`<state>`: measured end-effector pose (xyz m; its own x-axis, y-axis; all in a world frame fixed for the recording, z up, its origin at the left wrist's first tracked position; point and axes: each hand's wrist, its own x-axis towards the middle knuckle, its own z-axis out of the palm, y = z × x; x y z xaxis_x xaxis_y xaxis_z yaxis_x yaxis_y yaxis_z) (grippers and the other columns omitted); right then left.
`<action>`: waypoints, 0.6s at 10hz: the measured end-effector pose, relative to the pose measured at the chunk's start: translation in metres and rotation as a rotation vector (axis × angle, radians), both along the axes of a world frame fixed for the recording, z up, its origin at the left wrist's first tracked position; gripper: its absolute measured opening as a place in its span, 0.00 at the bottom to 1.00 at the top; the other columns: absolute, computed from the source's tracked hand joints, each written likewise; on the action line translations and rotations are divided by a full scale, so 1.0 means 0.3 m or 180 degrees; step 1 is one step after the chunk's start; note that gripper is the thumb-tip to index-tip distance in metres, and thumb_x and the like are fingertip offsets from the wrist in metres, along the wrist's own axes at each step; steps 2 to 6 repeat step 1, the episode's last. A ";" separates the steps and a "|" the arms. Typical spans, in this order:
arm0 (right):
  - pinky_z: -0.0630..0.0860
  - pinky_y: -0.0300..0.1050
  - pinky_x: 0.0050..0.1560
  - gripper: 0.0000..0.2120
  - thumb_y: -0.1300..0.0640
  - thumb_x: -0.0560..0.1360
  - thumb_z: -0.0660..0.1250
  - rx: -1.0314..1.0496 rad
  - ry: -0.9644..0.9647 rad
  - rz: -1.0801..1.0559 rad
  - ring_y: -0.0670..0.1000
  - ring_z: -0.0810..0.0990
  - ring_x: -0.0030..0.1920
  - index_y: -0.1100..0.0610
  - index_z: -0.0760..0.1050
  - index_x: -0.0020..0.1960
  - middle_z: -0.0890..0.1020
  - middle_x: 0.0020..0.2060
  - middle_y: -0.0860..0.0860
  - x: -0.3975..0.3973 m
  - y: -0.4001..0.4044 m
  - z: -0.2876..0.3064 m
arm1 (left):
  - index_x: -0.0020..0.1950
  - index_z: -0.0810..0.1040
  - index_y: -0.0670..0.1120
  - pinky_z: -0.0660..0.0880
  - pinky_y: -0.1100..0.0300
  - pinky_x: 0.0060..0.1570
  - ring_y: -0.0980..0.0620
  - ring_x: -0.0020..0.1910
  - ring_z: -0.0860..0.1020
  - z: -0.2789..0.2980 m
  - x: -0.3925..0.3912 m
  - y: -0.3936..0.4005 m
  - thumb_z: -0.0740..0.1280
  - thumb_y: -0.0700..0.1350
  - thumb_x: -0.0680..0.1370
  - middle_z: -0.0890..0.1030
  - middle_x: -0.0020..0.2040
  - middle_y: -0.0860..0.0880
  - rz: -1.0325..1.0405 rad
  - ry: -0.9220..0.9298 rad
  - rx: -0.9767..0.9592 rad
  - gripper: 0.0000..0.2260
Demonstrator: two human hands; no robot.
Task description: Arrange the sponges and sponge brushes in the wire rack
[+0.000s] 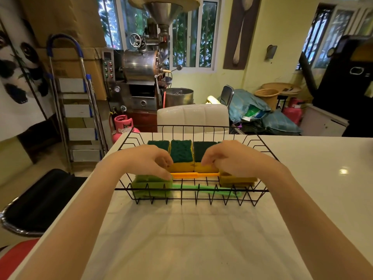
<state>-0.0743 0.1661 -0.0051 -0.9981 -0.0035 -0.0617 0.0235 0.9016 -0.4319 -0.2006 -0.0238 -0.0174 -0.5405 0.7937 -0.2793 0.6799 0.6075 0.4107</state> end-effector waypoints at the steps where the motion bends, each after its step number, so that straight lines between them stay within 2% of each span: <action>1: 0.72 0.35 0.47 0.16 0.64 0.76 0.57 -0.0316 0.0572 -0.0054 0.42 0.78 0.49 0.45 0.77 0.46 0.79 0.42 0.40 0.047 0.005 0.067 | 0.60 0.71 0.55 0.70 0.63 0.53 0.55 0.56 0.74 0.024 0.002 -0.015 0.67 0.53 0.72 0.77 0.56 0.55 0.0185 0.0012 0.0522 0.17; 6: 0.72 0.35 0.47 0.16 0.64 0.76 0.57 -0.0316 0.0572 -0.0054 0.42 0.78 0.49 0.45 0.77 0.46 0.79 0.42 0.40 0.047 0.005 0.067 | 0.60 0.71 0.55 0.70 0.63 0.53 0.55 0.56 0.74 0.024 0.002 -0.015 0.67 0.53 0.72 0.77 0.56 0.55 0.0185 0.0012 0.0522 0.17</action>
